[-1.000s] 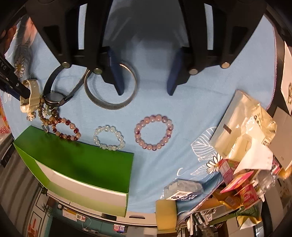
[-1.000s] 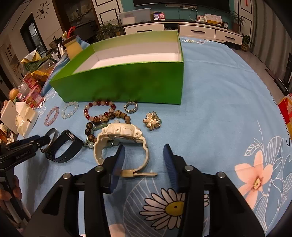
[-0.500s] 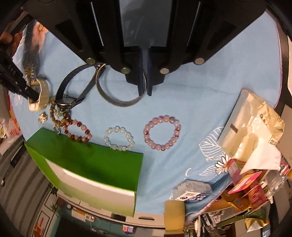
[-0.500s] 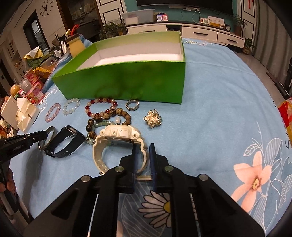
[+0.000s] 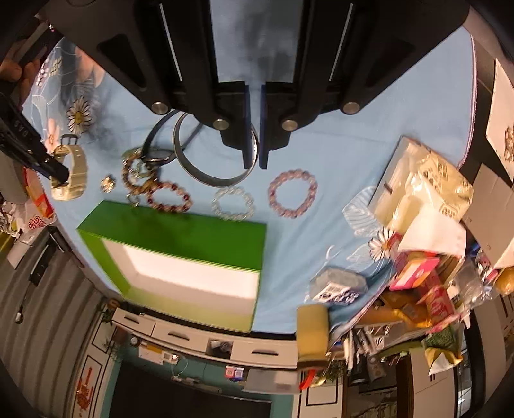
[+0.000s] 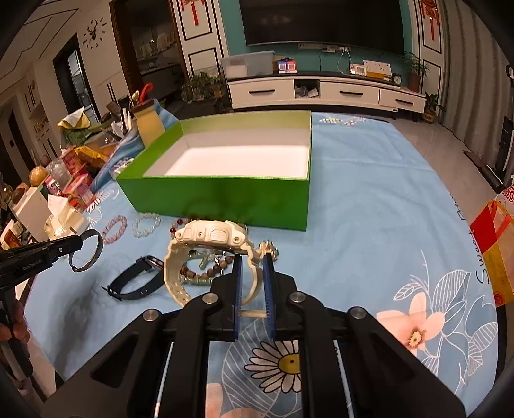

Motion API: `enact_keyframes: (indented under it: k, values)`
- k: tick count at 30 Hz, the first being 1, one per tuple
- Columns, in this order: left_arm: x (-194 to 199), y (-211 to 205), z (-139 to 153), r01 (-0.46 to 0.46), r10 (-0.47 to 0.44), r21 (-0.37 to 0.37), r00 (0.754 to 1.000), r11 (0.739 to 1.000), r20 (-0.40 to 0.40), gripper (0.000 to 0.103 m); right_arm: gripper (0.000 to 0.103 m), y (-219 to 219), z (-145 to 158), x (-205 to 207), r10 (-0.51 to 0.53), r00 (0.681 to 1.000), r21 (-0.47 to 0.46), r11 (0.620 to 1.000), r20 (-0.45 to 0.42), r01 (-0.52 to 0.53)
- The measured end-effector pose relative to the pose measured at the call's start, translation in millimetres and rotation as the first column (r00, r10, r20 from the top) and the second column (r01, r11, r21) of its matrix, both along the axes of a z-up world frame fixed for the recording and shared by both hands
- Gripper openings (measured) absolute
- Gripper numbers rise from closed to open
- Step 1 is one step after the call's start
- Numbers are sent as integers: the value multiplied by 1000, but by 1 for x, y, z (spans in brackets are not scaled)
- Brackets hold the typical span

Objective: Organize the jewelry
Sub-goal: 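Carry the bangle and white watch into the green box and open both tools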

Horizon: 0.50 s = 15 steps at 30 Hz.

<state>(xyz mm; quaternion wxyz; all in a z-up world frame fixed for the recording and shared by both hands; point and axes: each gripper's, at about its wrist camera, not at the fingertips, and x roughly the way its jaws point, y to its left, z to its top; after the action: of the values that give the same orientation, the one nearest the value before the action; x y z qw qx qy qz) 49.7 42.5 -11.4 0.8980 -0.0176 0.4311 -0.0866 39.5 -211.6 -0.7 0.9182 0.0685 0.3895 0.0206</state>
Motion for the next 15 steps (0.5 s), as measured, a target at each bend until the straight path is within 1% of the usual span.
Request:
enact_keyframes:
  k: [9,15]
  values:
    - [19,-22,23,47,-46,-17,998,999,48,4,12,-3,14,13,0,999,-5,1000,47,1]
    - [45,-35,36,56,-54,-31,996,998,77,4,12,-9,24,34,-9,996,-7,1000,85,10]
